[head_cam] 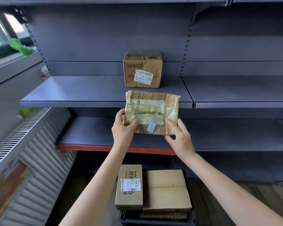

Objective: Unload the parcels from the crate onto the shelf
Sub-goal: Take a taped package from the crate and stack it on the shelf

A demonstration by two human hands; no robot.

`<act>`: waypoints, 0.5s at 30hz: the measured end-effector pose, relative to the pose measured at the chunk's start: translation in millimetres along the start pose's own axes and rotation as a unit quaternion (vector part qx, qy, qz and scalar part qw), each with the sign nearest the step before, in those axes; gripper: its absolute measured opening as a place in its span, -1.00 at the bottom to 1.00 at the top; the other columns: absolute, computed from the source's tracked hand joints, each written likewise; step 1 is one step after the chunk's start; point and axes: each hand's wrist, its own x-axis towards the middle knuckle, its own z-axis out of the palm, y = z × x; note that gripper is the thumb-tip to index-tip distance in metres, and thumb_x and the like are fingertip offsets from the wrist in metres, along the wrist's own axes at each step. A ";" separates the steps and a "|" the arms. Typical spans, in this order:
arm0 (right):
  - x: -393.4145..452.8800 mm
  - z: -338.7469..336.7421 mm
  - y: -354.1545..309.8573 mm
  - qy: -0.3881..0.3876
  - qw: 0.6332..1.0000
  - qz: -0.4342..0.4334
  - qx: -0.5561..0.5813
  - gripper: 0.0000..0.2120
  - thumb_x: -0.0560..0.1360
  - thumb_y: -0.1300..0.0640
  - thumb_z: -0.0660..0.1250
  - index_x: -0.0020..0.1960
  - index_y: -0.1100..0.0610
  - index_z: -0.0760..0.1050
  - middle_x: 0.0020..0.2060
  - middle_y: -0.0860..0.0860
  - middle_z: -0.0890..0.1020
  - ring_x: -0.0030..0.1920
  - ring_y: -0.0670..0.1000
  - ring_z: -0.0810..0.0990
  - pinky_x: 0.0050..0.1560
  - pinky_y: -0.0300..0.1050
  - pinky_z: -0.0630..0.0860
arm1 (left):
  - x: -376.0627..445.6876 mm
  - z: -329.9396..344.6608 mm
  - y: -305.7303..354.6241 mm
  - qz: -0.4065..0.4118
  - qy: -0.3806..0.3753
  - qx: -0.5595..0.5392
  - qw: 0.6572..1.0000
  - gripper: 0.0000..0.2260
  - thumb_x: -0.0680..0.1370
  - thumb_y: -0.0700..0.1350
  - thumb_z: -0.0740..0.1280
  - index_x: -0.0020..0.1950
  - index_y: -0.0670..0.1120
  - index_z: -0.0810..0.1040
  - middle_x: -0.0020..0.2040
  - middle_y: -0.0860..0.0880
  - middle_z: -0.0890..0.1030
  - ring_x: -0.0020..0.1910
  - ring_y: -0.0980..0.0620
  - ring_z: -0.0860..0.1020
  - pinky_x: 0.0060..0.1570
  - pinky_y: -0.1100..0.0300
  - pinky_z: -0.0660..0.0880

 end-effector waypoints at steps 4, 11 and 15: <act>4.1 -2.7 3.3 0.025 1.000 0.008 -0.016 -0.46 0.37 0.51 0.33 0.30 0.21 0.44 0.29 0.33 0.41 0.39 0.28 0.29 0.30 0.01 0.33 | 2.5 -8.6 -4.4 0.027 -0.087 0.020 0.996 -0.40 0.35 -0.18 0.51 0.18 0.32 0.35 0.06 0.21 0.62 0.02 0.16 0.62 0.11 0.06 0.56; 11.6 -2.2 1.5 0.031 0.999 -0.020 -0.006 -0.46 0.32 0.53 0.35 0.27 0.25 0.47 0.21 0.35 0.46 0.25 0.36 0.45 0.21 0.22 0.47 | 7.6 -24.0 -2.9 0.073 -0.150 0.048 0.985 -0.18 0.22 -0.12 0.56 0.30 0.39 0.25 0.17 0.22 0.56 0.12 0.11 0.59 0.15 0.06 0.54; 15.9 0.4 -1.3 0.041 0.998 -0.037 -0.010 -0.43 0.30 0.52 0.39 0.28 0.24 0.46 0.24 0.36 0.40 0.23 0.30 0.47 0.22 0.05 0.44 | 11.2 -30.1 -3.0 0.079 -0.129 0.050 0.987 -0.15 0.19 -0.15 0.59 0.26 0.45 0.27 0.12 0.26 0.59 0.03 0.13 0.62 0.12 0.10 0.55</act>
